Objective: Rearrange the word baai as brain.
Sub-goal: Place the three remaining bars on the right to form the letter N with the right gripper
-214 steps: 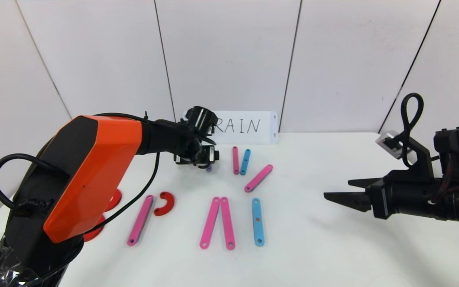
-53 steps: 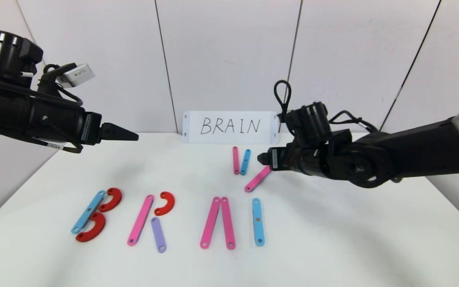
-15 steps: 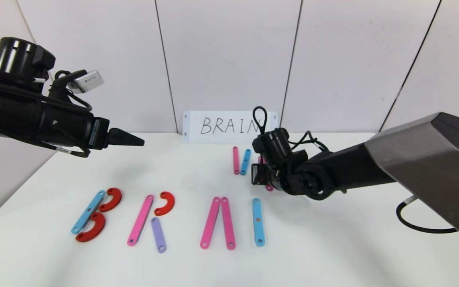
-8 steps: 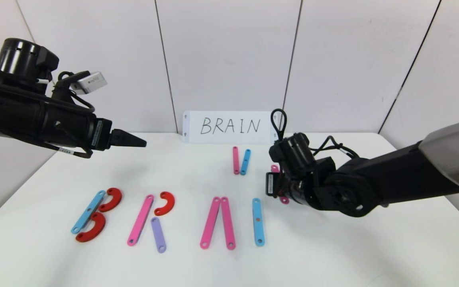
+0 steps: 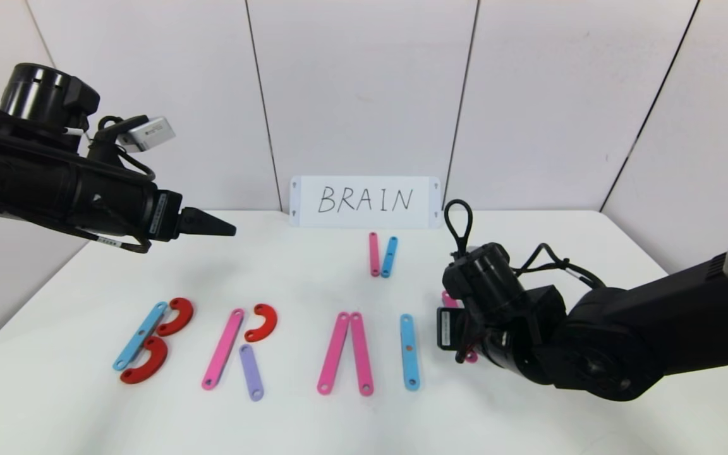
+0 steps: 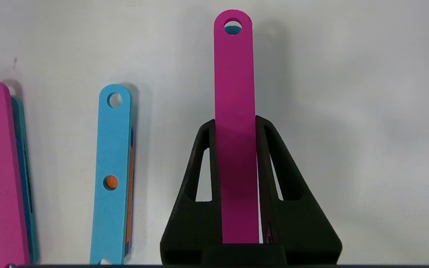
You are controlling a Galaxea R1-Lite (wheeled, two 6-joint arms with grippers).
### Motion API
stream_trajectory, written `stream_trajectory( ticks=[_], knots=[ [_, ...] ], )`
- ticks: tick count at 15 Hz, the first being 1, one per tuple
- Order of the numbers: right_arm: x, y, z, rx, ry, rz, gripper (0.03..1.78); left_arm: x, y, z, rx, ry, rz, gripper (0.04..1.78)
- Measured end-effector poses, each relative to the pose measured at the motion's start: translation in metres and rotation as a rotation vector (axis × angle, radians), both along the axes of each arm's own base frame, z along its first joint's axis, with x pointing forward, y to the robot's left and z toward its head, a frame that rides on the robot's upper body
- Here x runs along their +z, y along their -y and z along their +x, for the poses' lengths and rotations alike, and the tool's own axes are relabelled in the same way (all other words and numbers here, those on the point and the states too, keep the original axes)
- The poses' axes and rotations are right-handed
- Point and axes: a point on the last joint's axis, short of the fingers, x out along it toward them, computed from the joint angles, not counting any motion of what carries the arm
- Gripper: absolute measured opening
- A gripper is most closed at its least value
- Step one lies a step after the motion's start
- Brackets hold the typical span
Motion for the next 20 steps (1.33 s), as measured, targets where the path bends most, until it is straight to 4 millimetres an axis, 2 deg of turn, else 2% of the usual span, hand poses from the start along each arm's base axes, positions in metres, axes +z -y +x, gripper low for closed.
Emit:
stream_trajectory(
  ticks=[9, 12, 15, 18, 20],
  knots=[
    [-0.015, -0.002, 0.000, -0.034, -0.033, 0.016, 0.30, 0.000, 0.001, 0.000, -0.002, -0.002, 0.000, 1.74],
    [-0.016, -0.001, -0.002, -0.031, -0.037, 0.006, 0.40, -0.001, 0.002, -0.001, -0.006, -0.005, 0.000, 1.74],
    [-0.015, -0.001, -0.002, -0.030, -0.035, 0.010, 0.72, -0.002, 0.003, 0.000, -0.010, -0.008, 0.002, 1.74],
    [-0.013, 0.000, -0.002, -0.034, -0.031, 0.010, 1.24, -0.002, 0.004, 0.000, -0.011, -0.011, 0.002, 1.74],
    [-0.008, 0.001, 0.000, -0.036, -0.015, 0.016, 1.51, -0.002, 0.004, 0.001, -0.012, -0.012, 0.001, 1.74]
  ],
)
